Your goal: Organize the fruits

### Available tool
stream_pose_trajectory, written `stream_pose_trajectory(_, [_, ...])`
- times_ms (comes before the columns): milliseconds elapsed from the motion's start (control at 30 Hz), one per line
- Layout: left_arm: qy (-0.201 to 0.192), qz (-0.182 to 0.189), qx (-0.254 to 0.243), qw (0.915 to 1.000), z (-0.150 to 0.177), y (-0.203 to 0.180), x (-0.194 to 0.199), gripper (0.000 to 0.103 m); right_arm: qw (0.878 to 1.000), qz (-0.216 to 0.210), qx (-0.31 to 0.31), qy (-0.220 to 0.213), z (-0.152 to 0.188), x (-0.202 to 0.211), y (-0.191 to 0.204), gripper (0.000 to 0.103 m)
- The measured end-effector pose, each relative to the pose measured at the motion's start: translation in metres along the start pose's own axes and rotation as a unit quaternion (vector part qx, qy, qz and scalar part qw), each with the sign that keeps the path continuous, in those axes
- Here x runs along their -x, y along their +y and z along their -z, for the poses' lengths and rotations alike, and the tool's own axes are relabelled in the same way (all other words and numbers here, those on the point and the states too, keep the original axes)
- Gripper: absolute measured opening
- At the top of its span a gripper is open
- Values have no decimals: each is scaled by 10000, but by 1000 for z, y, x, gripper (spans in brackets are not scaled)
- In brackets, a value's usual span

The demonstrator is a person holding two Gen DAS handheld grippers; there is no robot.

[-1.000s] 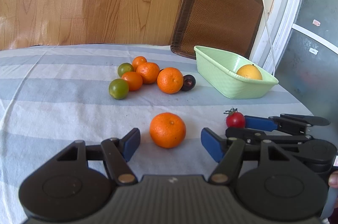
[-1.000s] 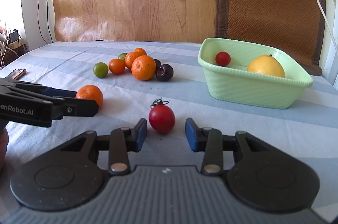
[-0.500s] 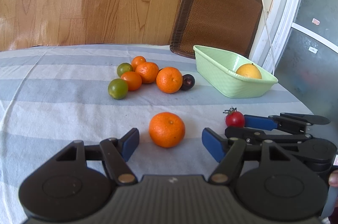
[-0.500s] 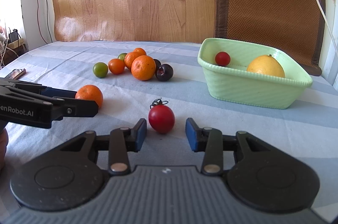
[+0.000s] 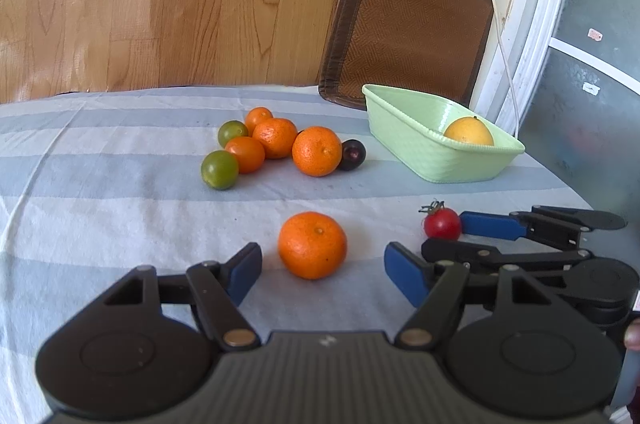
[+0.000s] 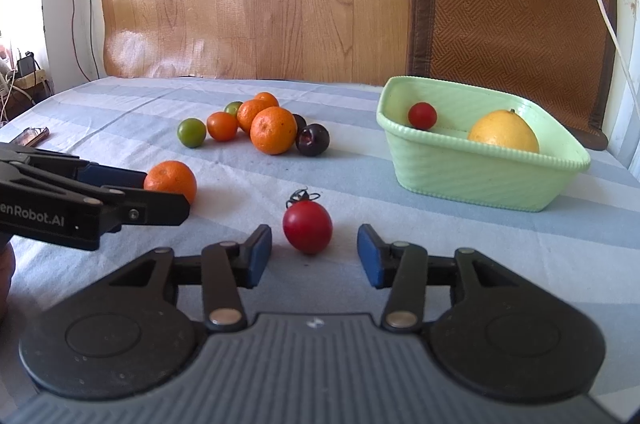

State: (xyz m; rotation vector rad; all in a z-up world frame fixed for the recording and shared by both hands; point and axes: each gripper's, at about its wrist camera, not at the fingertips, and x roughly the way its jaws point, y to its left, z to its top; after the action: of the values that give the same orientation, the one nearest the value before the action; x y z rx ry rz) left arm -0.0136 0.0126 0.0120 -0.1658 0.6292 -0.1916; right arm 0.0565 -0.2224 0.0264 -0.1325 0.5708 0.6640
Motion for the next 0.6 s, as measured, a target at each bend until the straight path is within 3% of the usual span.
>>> stream_pose_trajectory(467, [61,-119,-152,9998,-1,-5,-3,63,9999,-124,92,59,-4,-5,8,52])
stream_pose_trajectory(567, [62,-150,-84,9998,-4,-2,-5,55,9999,-127,77,32,-4,-4,7,52])
stream_pose_trajectory(600, [63,-147,-64,9999,-6,-1,-6,48,9999,-112,86,10,-4,-4,6,52])
